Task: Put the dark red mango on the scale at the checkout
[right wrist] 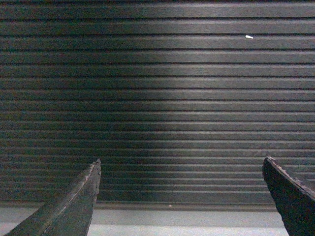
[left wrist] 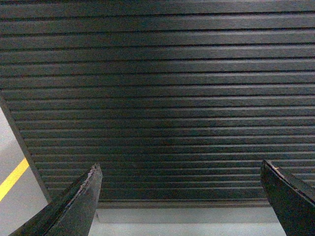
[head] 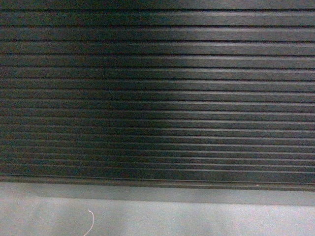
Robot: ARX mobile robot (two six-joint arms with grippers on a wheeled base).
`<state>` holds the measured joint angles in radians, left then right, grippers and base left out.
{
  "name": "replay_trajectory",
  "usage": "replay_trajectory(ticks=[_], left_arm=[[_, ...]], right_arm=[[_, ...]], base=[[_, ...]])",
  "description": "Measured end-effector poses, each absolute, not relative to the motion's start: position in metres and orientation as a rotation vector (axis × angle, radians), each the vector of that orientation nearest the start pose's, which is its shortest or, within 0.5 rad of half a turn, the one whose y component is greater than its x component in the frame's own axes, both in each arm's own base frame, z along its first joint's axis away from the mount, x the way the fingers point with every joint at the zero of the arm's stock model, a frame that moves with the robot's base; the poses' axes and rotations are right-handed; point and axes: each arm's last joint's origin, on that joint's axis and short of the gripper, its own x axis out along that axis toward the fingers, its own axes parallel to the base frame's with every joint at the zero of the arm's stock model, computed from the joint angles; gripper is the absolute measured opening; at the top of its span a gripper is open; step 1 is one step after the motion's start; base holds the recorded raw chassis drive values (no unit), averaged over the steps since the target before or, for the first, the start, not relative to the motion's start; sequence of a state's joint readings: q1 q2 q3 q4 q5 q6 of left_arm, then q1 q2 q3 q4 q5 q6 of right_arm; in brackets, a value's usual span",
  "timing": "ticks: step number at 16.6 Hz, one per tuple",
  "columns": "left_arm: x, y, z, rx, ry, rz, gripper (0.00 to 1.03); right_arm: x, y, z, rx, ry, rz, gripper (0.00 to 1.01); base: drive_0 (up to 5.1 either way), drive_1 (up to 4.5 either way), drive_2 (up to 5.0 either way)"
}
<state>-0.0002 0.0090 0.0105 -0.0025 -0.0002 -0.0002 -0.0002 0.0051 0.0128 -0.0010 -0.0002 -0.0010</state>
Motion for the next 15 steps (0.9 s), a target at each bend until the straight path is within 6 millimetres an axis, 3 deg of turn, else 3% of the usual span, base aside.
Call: replay_trajectory(ticks=[3, 15], left_arm=[[0.0976, 0.0000, 0.1661, 0.000, 0.001, 0.000, 0.98], [0.0976, 0.0000, 0.1660, 0.000, 0.002, 0.000, 0.98]], right_arm=[[0.0972, 0.0000, 0.1672, -0.001, -0.005, 0.000, 0.98], [0.0972, 0.0000, 0.1670, -0.001, -0.003, 0.000, 0.98]], base=[[0.0, 3.46, -3.5], [0.0, 0.00, 0.0]])
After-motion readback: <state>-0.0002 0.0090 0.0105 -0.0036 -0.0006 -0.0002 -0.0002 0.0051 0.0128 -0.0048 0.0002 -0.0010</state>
